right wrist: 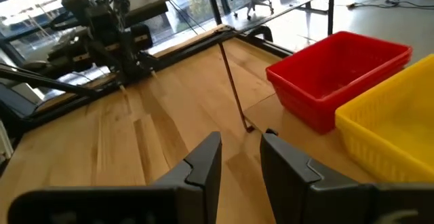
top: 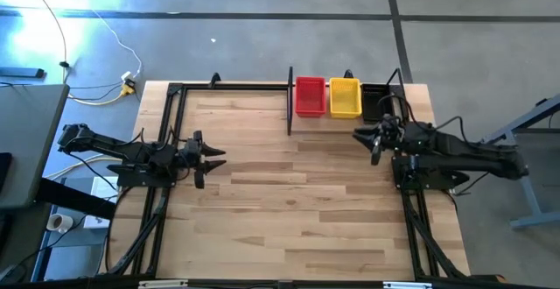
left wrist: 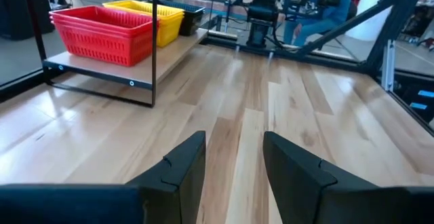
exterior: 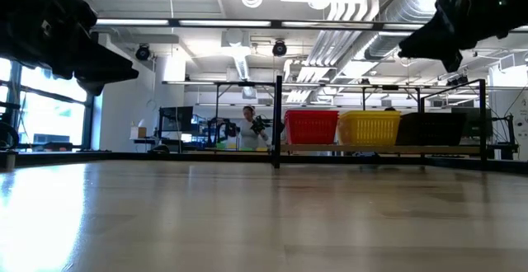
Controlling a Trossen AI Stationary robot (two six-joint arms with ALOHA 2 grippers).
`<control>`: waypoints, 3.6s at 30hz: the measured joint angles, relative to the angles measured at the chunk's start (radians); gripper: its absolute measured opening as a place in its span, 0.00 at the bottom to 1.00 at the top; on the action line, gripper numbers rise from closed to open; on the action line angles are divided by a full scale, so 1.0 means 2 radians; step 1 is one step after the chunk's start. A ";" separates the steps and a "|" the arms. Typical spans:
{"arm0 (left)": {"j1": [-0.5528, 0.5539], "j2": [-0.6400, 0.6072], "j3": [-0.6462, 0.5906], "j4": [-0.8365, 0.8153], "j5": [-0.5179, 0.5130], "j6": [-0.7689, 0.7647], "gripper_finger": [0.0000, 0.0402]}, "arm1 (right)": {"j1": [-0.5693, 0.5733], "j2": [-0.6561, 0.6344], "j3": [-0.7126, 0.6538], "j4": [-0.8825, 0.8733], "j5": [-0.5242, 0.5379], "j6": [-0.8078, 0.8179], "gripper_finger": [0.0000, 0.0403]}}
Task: Stack baskets on shelf by color
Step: Return to Home Position
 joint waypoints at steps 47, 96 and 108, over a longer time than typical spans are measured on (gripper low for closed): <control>0.000 0.000 0.000 0.000 0.002 0.000 0.34 | 0.000 -0.118 -0.133 0.053 0.015 -0.039 0.22; 0.000 0.000 0.000 0.000 0.002 0.000 0.34 | 0.000 -0.118 -0.133 0.052 0.015 -0.039 0.22; 0.000 0.000 0.000 0.000 0.002 0.000 0.34 | 0.000 -0.118 -0.133 0.052 0.015 -0.039 0.22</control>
